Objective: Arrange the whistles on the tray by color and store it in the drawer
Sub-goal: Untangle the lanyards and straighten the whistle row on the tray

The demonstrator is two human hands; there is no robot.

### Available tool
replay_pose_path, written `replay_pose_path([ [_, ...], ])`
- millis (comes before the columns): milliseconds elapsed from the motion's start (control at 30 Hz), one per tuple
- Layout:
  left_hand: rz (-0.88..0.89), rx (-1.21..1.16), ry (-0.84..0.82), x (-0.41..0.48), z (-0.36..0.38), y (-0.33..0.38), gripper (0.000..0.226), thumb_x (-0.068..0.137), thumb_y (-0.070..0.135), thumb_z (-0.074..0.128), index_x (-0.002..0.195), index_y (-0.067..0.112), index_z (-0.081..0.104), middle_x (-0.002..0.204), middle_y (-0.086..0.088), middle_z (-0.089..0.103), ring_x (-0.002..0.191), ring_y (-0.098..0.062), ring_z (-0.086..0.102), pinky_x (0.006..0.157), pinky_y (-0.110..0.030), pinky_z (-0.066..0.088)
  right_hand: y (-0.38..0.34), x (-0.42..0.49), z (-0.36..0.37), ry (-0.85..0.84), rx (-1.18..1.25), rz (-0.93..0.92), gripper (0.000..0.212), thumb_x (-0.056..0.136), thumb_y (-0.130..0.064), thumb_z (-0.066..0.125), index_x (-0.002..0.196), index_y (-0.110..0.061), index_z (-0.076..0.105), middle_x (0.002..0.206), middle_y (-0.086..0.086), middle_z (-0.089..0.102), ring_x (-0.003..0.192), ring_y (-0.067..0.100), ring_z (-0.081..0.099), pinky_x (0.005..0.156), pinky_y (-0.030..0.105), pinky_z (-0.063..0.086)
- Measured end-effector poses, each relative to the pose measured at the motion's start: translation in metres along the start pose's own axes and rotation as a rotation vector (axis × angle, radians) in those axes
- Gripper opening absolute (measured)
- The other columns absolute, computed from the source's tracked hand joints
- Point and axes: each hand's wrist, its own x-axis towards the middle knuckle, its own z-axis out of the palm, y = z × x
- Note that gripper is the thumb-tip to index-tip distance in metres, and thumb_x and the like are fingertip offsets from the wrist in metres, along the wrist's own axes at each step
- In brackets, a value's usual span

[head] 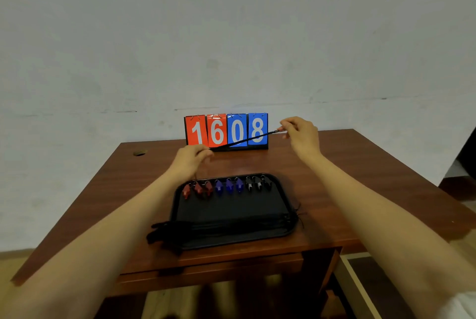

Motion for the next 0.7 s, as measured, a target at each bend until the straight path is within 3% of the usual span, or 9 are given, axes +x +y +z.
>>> replay_pose_path([
  [67,-0.014,0.045,0.054,-0.005,-0.011,-0.012,0.028,0.098,0.027,0.047,0.109,0.009,0.066,0.097,0.003,0.062,0.089,-0.011,0.054,0.078,-0.023,0.038,0.014,-0.002,-0.002,0.003,-0.055,0.036,0.021,0.096,-0.019,0.049,0.099,-0.010,0.068,0.087,0.003,0.073,0.058,0.003,0.061,0.069,0.025,0.050],
  [200,-0.050,0.158,0.035,-0.014,-0.021,-0.038,0.029,0.097,0.024,0.049,0.112,0.006,0.066,0.104,-0.008,0.067,0.087,-0.015,0.054,0.080,-0.026,0.039,0.038,-0.012,-0.003,-0.013,-0.131,0.110,0.021,0.096,-0.021,0.049,0.094,-0.013,0.068,0.084,0.005,0.073,0.073,0.021,0.068,0.078,0.035,0.053],
  [400,-0.215,0.232,-0.071,-0.031,-0.012,-0.084,0.026,0.097,0.022,0.050,0.111,0.008,0.066,0.105,-0.012,0.068,0.084,-0.019,0.055,0.078,-0.031,0.043,0.068,-0.037,-0.004,-0.070,-0.222,0.212,0.018,0.097,-0.021,0.050,0.098,-0.014,0.066,0.080,0.001,0.072,0.071,0.018,0.068,0.078,0.035,0.054],
  [567,-0.259,0.280,-0.143,-0.044,0.007,-0.101,0.029,0.098,0.014,0.043,0.118,0.006,0.063,0.116,-0.015,0.066,0.106,-0.031,0.059,0.088,-0.036,0.045,0.093,-0.062,-0.002,-0.122,-0.268,0.301,0.011,0.095,-0.023,0.054,0.090,-0.015,0.059,0.070,-0.006,0.068,0.074,0.018,0.068,0.079,0.040,0.055],
  [700,-0.338,0.290,-0.043,-0.055,0.017,-0.105,0.016,0.096,0.023,0.049,0.101,0.012,0.059,0.102,-0.010,0.066,0.088,-0.029,0.059,0.070,-0.036,0.046,0.100,-0.077,-0.002,-0.149,-0.308,0.360,0.014,0.093,-0.024,0.058,0.083,-0.014,0.059,0.064,-0.006,0.066,0.076,0.019,0.066,0.071,0.034,0.051],
])
